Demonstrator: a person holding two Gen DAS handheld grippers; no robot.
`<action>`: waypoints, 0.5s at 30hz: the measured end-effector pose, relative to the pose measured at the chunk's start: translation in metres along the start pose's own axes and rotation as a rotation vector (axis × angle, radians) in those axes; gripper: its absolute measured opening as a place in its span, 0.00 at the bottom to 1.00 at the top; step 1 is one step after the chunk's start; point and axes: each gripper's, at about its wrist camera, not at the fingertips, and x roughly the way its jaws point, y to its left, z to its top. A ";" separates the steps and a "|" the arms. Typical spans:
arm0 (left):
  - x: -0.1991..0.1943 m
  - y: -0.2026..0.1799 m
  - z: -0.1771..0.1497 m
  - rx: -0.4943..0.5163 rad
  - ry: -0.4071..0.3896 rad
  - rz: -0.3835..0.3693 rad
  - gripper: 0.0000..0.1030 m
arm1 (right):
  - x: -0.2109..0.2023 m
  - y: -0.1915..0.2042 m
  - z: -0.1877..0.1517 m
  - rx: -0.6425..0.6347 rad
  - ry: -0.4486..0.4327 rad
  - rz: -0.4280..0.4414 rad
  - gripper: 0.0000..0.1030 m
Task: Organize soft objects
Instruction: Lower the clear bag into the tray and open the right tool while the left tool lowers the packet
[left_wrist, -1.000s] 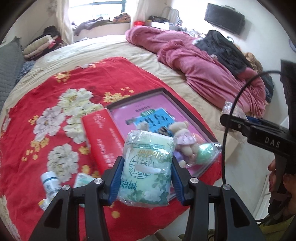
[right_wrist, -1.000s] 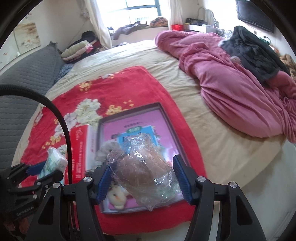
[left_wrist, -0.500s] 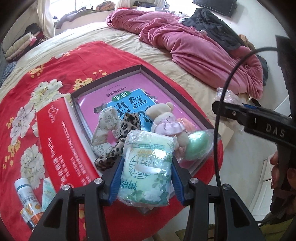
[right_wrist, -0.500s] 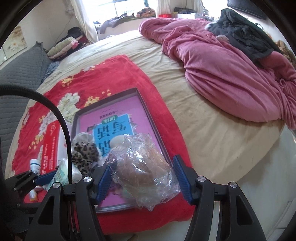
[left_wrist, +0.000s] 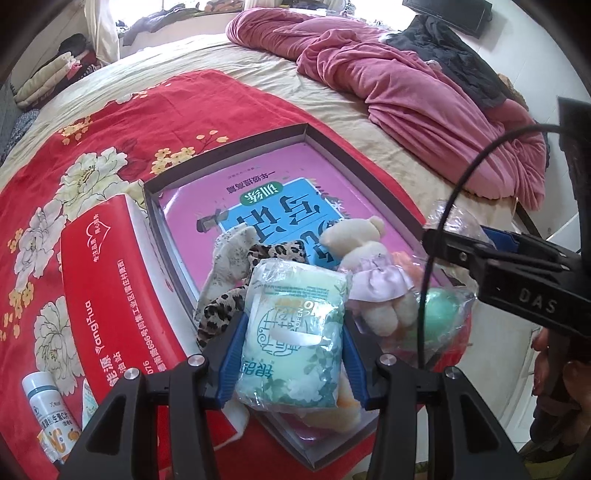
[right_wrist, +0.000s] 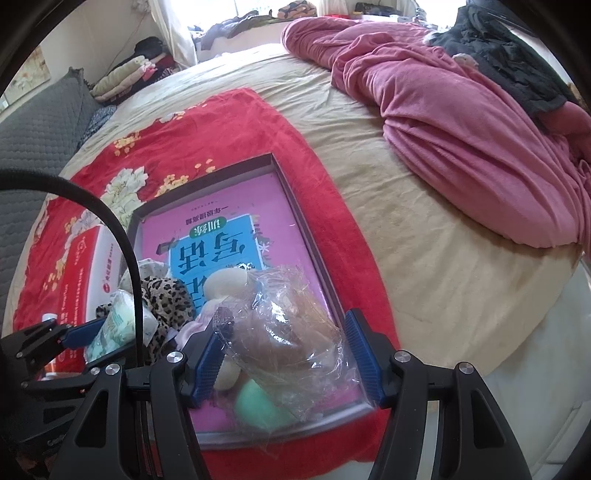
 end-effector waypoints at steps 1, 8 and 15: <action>0.001 0.000 0.000 0.000 0.000 0.001 0.47 | 0.003 0.001 0.001 0.001 0.000 -0.001 0.63; 0.003 0.000 -0.001 0.001 -0.004 -0.003 0.47 | 0.024 0.003 0.007 0.010 0.010 -0.009 0.64; 0.004 0.003 -0.001 -0.006 -0.006 -0.010 0.47 | 0.036 0.004 0.009 0.012 0.025 -0.028 0.64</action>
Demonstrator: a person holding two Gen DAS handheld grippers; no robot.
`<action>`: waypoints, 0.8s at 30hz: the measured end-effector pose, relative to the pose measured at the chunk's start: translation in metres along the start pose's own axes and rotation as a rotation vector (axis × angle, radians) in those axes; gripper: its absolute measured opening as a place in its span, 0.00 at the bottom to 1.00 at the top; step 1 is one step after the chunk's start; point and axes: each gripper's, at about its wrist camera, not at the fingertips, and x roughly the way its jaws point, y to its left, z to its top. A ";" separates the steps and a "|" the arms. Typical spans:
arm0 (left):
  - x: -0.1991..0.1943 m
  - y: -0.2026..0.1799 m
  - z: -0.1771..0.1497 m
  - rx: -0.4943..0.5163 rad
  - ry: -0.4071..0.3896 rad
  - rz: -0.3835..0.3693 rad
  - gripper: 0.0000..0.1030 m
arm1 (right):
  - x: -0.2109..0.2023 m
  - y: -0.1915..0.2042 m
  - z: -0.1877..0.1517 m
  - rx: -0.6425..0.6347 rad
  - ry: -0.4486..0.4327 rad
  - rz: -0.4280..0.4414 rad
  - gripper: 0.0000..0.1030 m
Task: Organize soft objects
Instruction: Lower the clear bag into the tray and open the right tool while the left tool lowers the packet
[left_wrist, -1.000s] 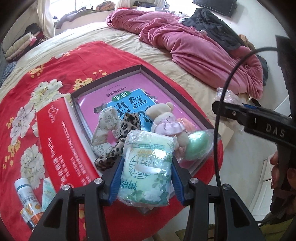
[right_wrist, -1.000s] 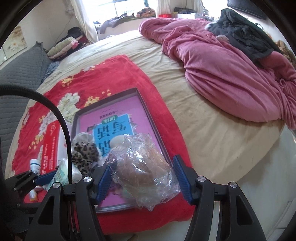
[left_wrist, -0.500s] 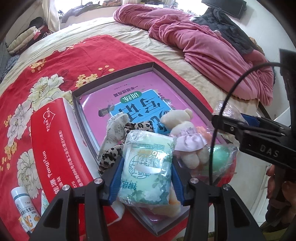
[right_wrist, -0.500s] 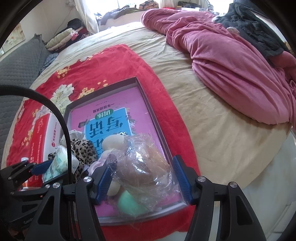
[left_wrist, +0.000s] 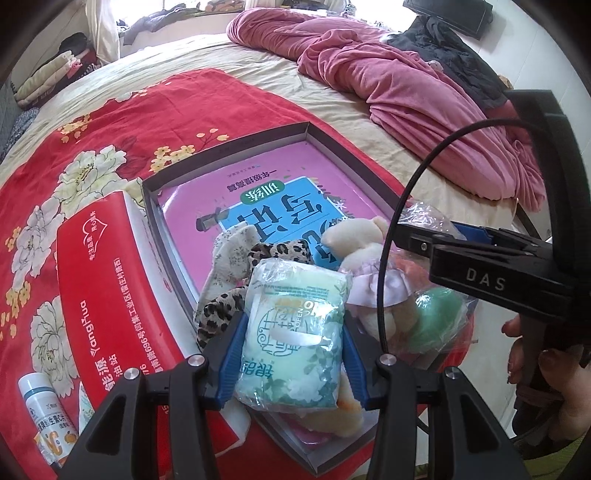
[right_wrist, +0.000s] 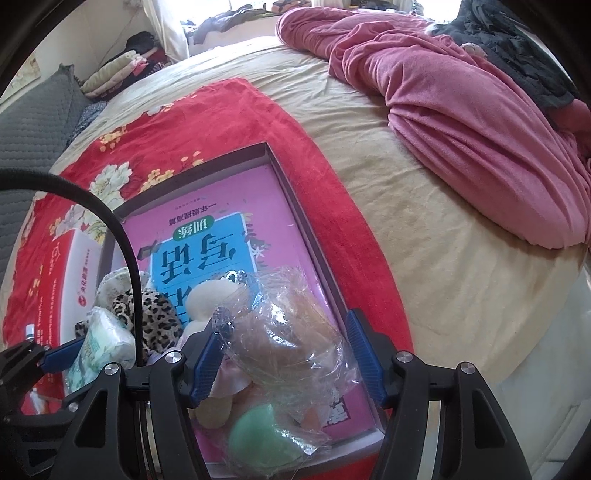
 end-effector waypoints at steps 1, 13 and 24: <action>0.000 0.000 0.000 -0.001 0.000 0.000 0.47 | 0.002 0.000 0.000 0.003 0.002 -0.001 0.64; 0.001 0.002 0.001 -0.009 -0.003 -0.004 0.47 | 0.011 0.001 0.005 0.004 0.006 -0.009 0.67; 0.002 0.002 0.003 -0.008 -0.005 0.000 0.48 | 0.010 0.009 0.009 -0.036 -0.009 -0.036 0.73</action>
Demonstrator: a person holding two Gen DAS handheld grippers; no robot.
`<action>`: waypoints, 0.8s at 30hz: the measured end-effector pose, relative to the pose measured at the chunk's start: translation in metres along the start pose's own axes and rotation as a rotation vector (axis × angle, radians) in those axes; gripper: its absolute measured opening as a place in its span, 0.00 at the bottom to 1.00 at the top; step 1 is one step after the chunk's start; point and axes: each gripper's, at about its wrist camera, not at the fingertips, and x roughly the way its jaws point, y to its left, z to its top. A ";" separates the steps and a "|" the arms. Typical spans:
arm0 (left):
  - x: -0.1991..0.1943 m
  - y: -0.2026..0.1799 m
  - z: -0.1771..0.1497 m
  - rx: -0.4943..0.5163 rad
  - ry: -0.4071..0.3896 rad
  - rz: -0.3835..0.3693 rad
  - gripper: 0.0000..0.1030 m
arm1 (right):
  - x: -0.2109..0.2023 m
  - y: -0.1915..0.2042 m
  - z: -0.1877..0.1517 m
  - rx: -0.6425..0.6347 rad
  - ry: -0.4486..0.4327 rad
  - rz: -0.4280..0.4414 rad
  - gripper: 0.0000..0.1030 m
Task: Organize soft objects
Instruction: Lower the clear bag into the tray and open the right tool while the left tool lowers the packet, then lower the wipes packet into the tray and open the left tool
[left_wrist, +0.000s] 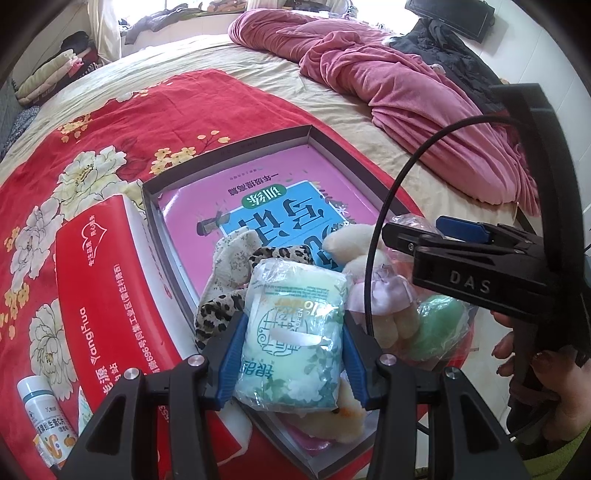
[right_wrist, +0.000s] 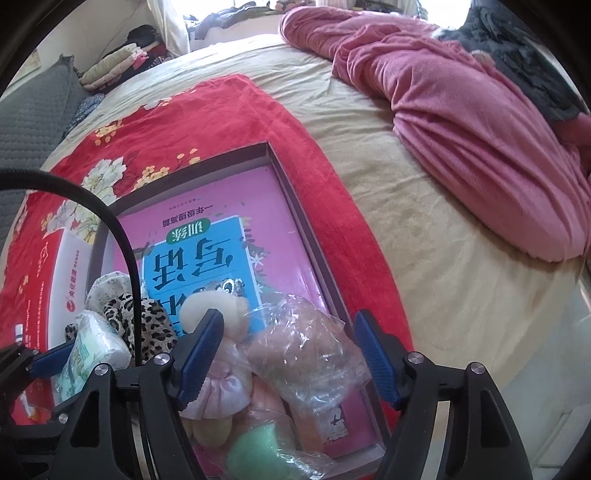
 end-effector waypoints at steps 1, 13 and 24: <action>0.001 0.000 0.001 0.000 0.001 -0.001 0.48 | -0.001 0.001 0.000 -0.002 -0.001 0.003 0.73; -0.007 -0.003 0.005 -0.006 -0.022 -0.053 0.49 | -0.038 -0.014 -0.007 0.052 -0.043 0.008 0.73; -0.017 -0.011 0.010 0.022 -0.050 -0.052 0.51 | -0.072 -0.036 -0.018 0.102 -0.079 -0.014 0.73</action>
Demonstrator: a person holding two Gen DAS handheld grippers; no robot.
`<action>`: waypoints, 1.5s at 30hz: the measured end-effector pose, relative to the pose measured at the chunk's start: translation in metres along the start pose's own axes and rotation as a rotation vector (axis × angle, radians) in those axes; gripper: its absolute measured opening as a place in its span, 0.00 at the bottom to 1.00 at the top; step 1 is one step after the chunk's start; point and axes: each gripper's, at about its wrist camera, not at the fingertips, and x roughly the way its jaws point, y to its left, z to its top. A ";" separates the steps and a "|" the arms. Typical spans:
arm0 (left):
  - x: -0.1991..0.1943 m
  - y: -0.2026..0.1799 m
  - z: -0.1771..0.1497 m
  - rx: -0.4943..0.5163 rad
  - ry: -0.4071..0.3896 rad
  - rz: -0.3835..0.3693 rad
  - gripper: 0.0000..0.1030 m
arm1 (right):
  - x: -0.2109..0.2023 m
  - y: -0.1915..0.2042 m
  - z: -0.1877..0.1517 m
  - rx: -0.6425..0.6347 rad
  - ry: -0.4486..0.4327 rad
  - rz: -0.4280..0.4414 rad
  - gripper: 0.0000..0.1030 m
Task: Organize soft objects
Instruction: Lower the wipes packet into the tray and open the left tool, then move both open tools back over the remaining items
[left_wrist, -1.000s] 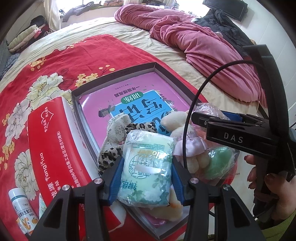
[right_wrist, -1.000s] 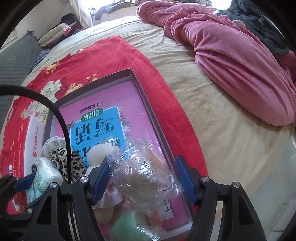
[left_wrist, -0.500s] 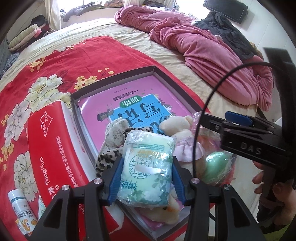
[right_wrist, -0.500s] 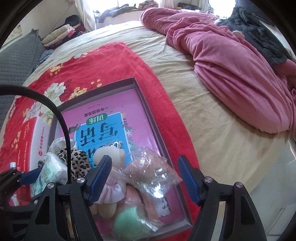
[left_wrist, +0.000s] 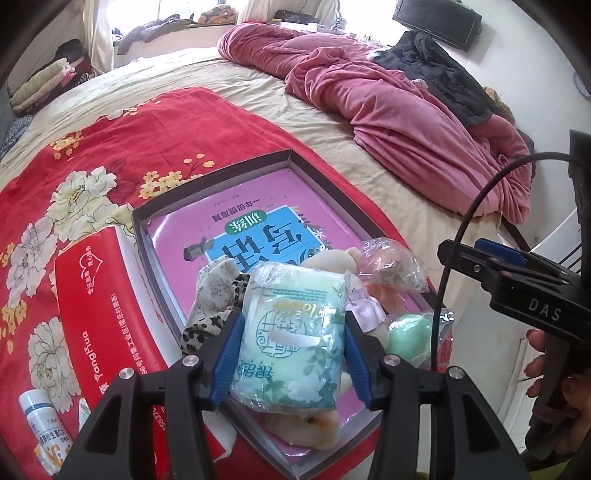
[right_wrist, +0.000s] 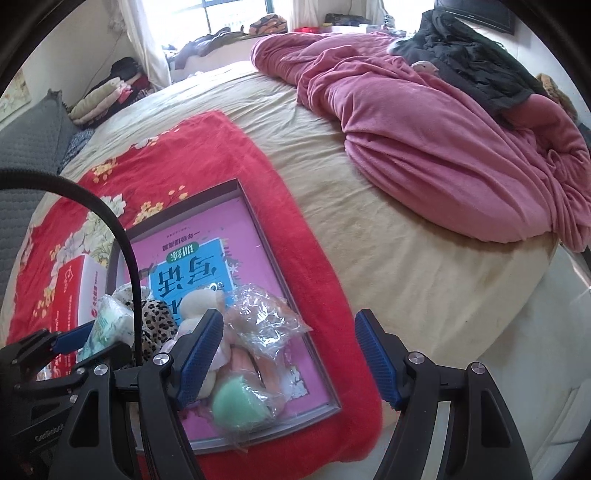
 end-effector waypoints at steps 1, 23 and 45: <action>0.000 -0.001 0.000 0.004 0.003 0.001 0.51 | 0.000 0.000 0.000 -0.004 0.002 0.000 0.73; -0.074 0.027 -0.007 -0.060 -0.119 0.042 0.56 | -0.037 0.020 0.000 -0.055 -0.047 0.019 0.73; -0.195 0.148 -0.107 -0.269 -0.187 0.215 0.56 | -0.092 0.189 -0.038 -0.299 -0.097 0.172 0.74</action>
